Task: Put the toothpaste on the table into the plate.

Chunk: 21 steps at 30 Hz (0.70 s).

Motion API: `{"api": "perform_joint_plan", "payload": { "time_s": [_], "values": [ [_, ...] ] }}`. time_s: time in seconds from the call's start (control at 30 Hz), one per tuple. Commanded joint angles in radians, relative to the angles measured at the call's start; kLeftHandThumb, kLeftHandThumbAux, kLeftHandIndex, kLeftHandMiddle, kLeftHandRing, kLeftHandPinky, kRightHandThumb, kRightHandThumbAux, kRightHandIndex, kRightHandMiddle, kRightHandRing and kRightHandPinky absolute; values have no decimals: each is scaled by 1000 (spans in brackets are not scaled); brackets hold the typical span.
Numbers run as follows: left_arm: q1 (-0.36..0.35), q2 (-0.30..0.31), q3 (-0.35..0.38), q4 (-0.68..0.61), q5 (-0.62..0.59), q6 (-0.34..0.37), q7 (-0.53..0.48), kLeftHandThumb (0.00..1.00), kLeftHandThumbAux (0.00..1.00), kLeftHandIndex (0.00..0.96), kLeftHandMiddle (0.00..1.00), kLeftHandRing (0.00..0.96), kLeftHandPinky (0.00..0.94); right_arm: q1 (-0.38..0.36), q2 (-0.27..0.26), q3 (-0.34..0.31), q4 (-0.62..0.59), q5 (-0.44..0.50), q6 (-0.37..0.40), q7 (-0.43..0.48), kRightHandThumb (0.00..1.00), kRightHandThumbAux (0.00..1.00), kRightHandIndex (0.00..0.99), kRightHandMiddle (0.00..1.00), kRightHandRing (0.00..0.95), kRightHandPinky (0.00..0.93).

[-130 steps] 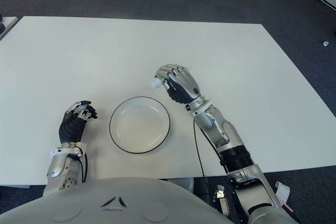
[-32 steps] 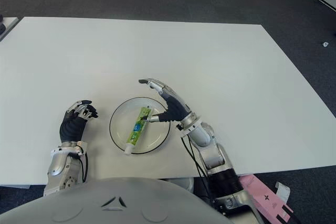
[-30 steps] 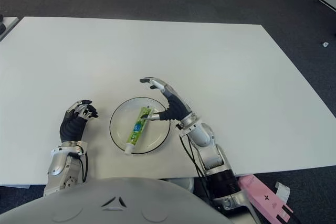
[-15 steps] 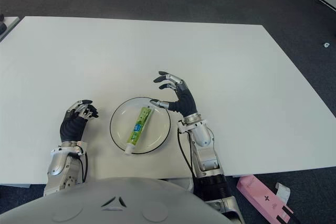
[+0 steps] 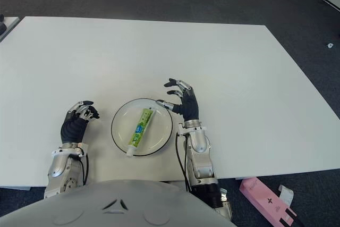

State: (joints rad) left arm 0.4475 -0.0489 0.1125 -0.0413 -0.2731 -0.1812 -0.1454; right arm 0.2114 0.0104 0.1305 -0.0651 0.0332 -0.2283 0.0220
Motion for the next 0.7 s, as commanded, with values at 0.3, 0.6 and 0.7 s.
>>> {"api": "perform_joint_plan", "payload": {
  "time_s": [0.3,0.6,0.7],
  "values": [
    [-11,15,9,53,-13,16,-29,712,718,435,591,571,542,14,28,-24,-8,-38,96,-72,0,998,495,488,490,492],
    [-22,13,18,81,-33,3,-46,712,718,435,583,566,537,-12,14,-52,115,-87,42,-108,463,822,461,519,517,522],
    [-23,9,17,82,-30,-3,-45,712,718,434,581,564,534,-14,19,-64,140,-80,11,-113,616,763,440,524,526,528]
  ]
}}
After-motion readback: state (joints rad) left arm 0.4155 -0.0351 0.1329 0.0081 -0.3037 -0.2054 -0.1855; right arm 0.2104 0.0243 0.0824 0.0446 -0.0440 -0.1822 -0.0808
